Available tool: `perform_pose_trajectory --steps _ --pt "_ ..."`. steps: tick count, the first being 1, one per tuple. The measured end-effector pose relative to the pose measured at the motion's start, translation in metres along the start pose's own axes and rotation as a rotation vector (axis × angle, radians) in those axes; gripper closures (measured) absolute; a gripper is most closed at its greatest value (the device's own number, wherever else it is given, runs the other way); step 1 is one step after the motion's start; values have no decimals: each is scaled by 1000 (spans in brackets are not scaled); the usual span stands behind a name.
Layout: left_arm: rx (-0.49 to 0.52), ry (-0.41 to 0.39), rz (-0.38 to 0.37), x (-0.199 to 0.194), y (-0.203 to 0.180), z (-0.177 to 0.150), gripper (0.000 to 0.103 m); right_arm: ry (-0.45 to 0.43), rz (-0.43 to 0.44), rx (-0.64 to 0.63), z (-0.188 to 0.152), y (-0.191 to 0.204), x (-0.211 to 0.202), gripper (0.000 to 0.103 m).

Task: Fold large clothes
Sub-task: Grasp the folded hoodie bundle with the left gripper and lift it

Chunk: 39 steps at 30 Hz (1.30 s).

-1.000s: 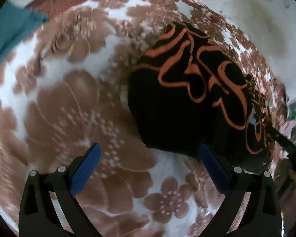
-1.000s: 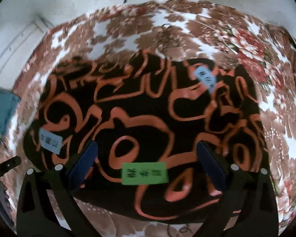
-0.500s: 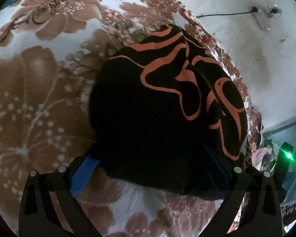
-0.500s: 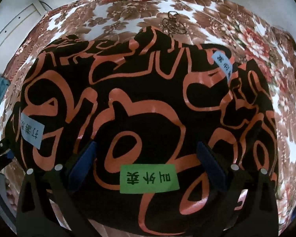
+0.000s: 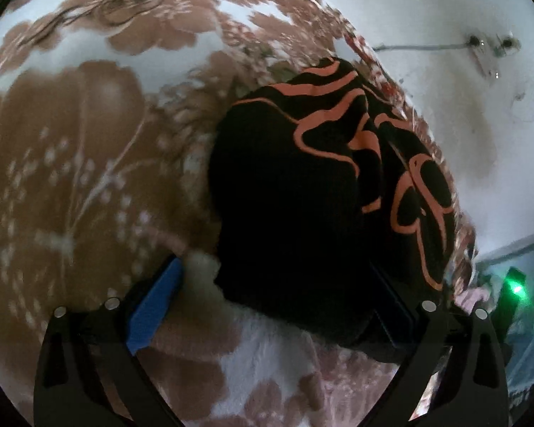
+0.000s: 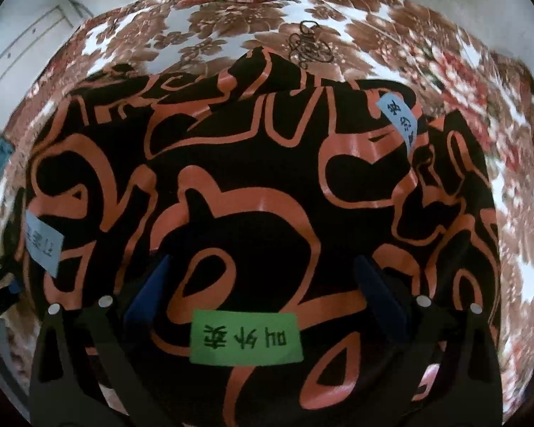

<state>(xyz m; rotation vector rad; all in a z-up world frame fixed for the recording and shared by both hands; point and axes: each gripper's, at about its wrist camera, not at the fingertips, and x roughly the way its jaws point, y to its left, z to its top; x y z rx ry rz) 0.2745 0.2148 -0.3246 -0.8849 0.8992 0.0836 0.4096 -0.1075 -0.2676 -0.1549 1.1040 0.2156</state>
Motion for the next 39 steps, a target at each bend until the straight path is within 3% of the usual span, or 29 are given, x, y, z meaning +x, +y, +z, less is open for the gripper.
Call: perform_pose_trajectory --steps 8,10,15,18,19,20,23,26,30,32,37,39 --pt "-50 -33 -147 27 -33 19 5 -17 -65 -69 -6 7 10 5" --pt "-24 -38 -196 29 -47 27 5 -15 -62 -63 -7 5 12 5" --pt "-17 32 -131 46 -40 24 6 -12 -67 -62 -6 5 15 4" --pt "-71 42 -149 42 -28 24 33 -5 -60 -46 -4 4 13 5" --pt "-92 45 -151 40 -24 24 51 -7 -53 -23 -3 1 8 5" --pt "-103 47 -153 38 -21 23 59 -26 -58 3 -3 -2 -1 5" --pt "-51 58 -150 34 -28 21 70 -94 -92 12 -8 -3 -30 5" --pt "27 64 -151 33 -50 26 73 -105 -160 14 -15 -9 -43 5" --pt "19 63 -180 28 -59 34 75 -101 -312 5 -22 -32 -39 5" --pt "40 55 -190 20 -67 35 75 -84 -346 16 -23 -49 -30 5" --pt "120 32 -219 4 -99 36 76 -142 -209 27 -20 -48 -29 5" --pt "142 26 -224 1 -109 37 76 -106 -178 3 -18 -40 -17 5"
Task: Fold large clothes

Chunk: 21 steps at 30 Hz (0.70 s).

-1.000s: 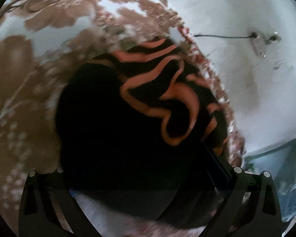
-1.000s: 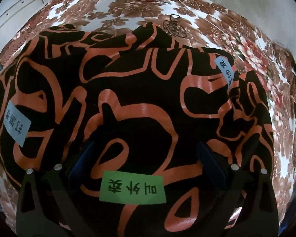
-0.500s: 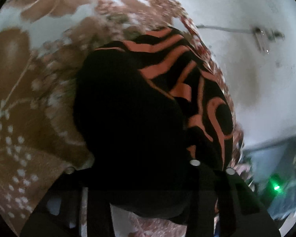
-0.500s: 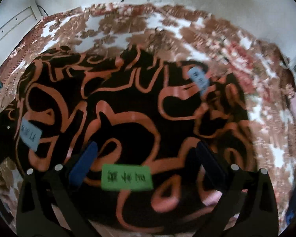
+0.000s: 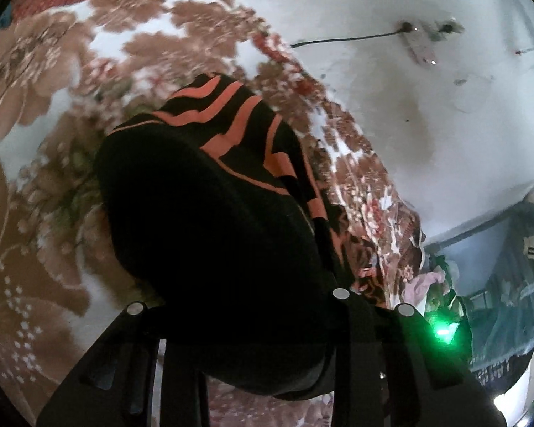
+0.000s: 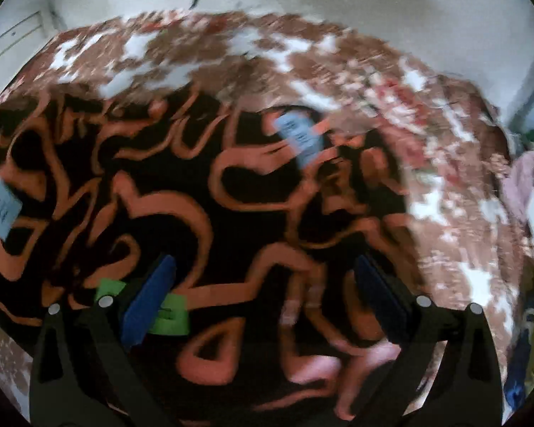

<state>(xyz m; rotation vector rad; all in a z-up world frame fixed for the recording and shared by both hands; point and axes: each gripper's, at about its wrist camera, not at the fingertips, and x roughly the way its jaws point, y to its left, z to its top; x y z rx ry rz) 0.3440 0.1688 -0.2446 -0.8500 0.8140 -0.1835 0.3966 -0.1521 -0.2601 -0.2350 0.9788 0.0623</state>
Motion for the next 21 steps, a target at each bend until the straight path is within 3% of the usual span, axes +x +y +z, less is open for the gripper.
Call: perform_pose_trajectory --steps 2,6,12,18,21 --pt "30 4 -2 3 -12 2 76 38 22 -3 -6 3 15 5" --pt "76 1 -7 5 -40 5 76 32 50 -1 -8 -3 22 5" --pt "182 -15 -21 4 -90 6 76 -73 28 68 -15 -33 -28 5" --pt "321 8 -32 14 -144 -5 76 -24 95 68 -26 -13 -13 5" --pt "496 44 23 26 -178 -21 76 -17 91 52 -27 -7 -5 5"
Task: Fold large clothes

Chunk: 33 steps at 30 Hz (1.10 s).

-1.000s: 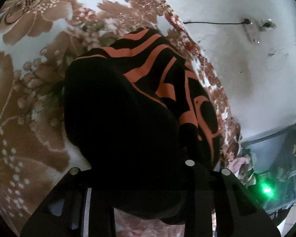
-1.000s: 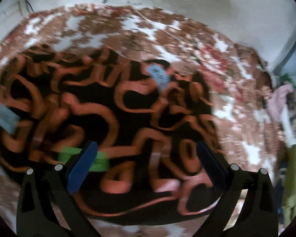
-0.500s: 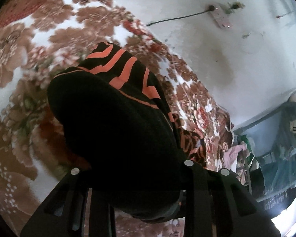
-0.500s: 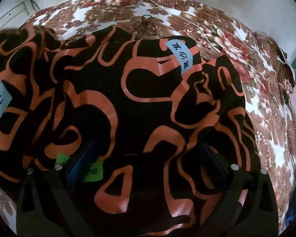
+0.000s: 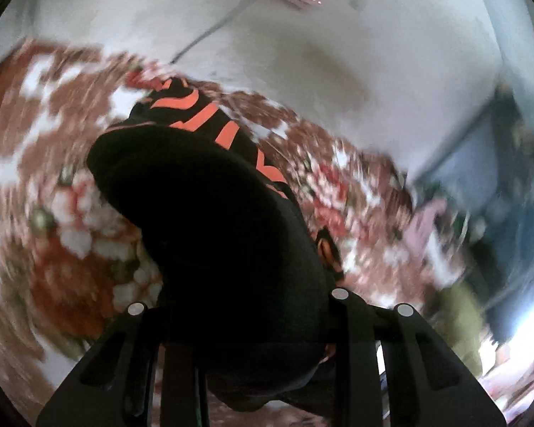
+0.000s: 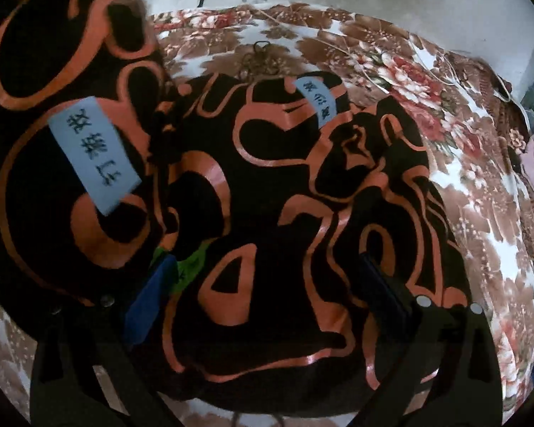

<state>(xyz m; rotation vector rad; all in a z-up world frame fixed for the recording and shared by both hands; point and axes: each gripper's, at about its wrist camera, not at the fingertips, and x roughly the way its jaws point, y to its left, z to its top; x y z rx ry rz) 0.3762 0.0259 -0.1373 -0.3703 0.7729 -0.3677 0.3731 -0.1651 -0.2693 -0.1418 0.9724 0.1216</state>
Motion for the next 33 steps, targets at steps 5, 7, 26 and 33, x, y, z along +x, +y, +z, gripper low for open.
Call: perform_pose_trajectory --steps 5,7,26,33 --pt "206 42 27 18 -51 -5 76 7 26 -41 -5 -3 -1 5" --pt "293 60 52 26 -71 -8 76 5 48 -54 -7 -12 -10 5" --pt "866 328 267 139 -208 -120 75 47 -236 217 -54 -228 -85 5" --pt "802 375 262 178 -206 -155 73 51 -232 224 -46 -256 -94 5"
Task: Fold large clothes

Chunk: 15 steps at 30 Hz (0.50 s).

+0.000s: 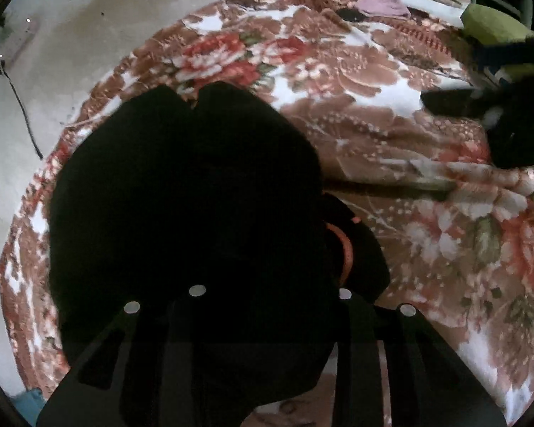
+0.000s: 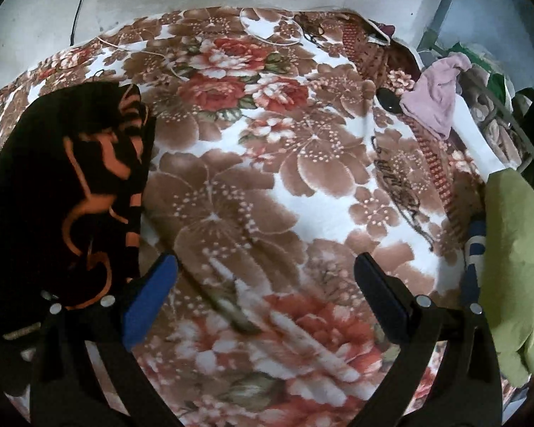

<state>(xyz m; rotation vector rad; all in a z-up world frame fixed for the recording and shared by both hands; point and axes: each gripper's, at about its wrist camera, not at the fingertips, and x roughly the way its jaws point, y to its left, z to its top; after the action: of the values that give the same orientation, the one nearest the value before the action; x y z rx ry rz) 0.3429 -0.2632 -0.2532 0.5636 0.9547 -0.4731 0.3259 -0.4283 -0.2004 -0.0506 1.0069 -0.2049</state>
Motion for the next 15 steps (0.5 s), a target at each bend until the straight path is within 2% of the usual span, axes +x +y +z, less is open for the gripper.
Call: perform_pose_trajectory --steps 2,5,7,9,11,13,15 --pt "25 -10 12 10 -10 -3 73 4 4 11 3 -8 -4 5" --pt "106 -26 74 16 -30 -7 71 6 13 26 12 -16 -8 5" --pt "132 -22 95 14 -34 -7 68 -23 20 30 26 -16 -19 5" --pt "121 -22 76 5 -30 -3 52 -36 50 9 42 -7 -24 5" --pt "77 -46 15 -6 -23 -1 22 -40 93 -46 63 14 -25 5" --pt "60 -63 3 -14 -17 -4 16 -42 133 -90 81 36 -25 5" --pt "56 -64 -9 -19 -10 -7 16 -53 176 -131 100 63 -27 5"
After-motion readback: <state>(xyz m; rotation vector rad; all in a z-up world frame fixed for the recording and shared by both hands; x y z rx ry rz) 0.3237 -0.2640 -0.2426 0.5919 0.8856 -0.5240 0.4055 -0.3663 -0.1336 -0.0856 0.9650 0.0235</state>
